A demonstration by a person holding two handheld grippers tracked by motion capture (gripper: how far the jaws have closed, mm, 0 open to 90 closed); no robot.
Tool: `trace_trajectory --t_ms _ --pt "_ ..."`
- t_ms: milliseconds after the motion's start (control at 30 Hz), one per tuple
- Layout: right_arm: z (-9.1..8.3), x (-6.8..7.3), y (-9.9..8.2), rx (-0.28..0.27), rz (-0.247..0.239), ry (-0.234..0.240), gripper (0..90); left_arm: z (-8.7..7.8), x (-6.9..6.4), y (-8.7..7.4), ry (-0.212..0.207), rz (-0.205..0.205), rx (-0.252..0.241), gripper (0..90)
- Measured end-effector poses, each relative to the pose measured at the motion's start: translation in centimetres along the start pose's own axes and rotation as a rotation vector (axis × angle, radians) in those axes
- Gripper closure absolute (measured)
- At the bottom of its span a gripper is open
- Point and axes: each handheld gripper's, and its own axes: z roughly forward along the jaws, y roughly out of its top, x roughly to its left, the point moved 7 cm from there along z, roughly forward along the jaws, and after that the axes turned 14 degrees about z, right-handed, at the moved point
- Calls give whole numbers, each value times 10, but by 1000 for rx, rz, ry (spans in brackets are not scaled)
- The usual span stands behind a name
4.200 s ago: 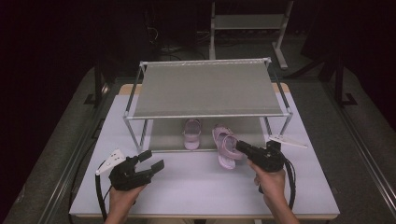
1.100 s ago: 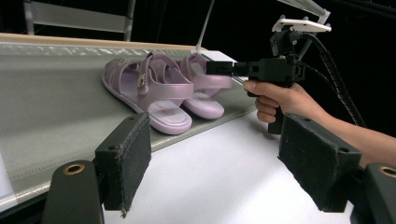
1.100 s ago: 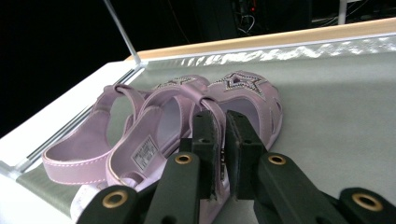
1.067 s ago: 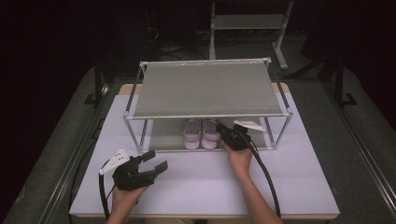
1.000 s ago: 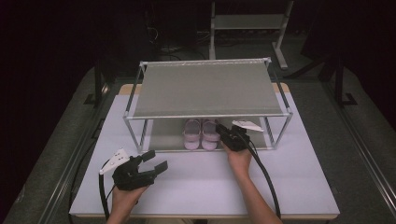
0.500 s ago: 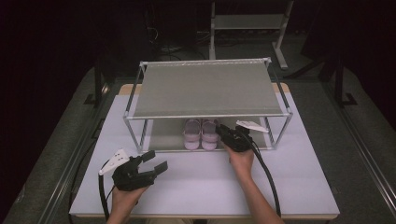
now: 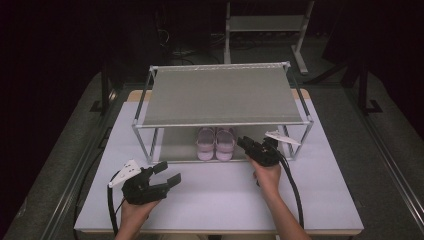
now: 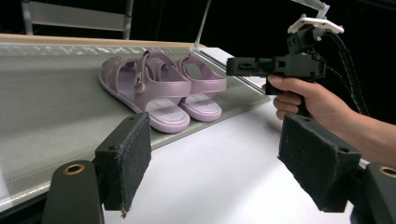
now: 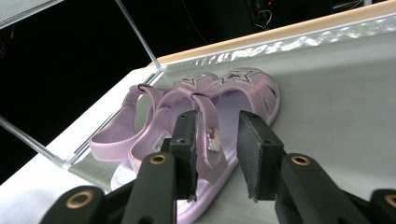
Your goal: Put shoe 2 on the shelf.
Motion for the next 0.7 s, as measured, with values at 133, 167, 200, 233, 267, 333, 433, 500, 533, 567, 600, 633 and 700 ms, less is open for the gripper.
trace_trajectory --t_ms 133,167,200,233,267,333,433,500,533,567,600,633,700 --pt "-6 -4 -1 15 2 -8 643 -2 1 -2 4 0 4 251" --pt "-8 -4 -1 16 -1 -8 638 -3 2 -1 4 0 2 251" --pt "-9 -4 -1 17 -3 -3 630 -4 2 0 5 -1 -2 251" --pt "-11 -2 0 19 -3 5 626 -4 2 0 5 -1 -4 251" --pt "-12 -1 1 16 -9 9 622 -4 2 0 8 -3 -3 251" --pt "-15 1 2 18 -17 15 615 -5 3 -1 10 -2 -1 251" --pt "-19 1 2 28 -18 17 595 -5 3 -1 12 -3 -1 251" --pt "-22 2 1 36 -27 14 591 -4 3 -1 9 -1 3 251" --pt "-24 2 0 32 -31 18 591 -4 2 -1 9 -1 5 251" --pt "-26 2 0 35 -19 20 590 -3 2 -1 9 -1 4 252" --pt "-28 1 -1 34 -14 24 586 -3 2 -1 9 -1 3 252" --pt "-30 1 -1 33 -15 26 586 -3 2 -2 9 0 4 251" --pt "-35 -2 -2 35 -13 19 578 -3 1 -2 8 1 5 251"
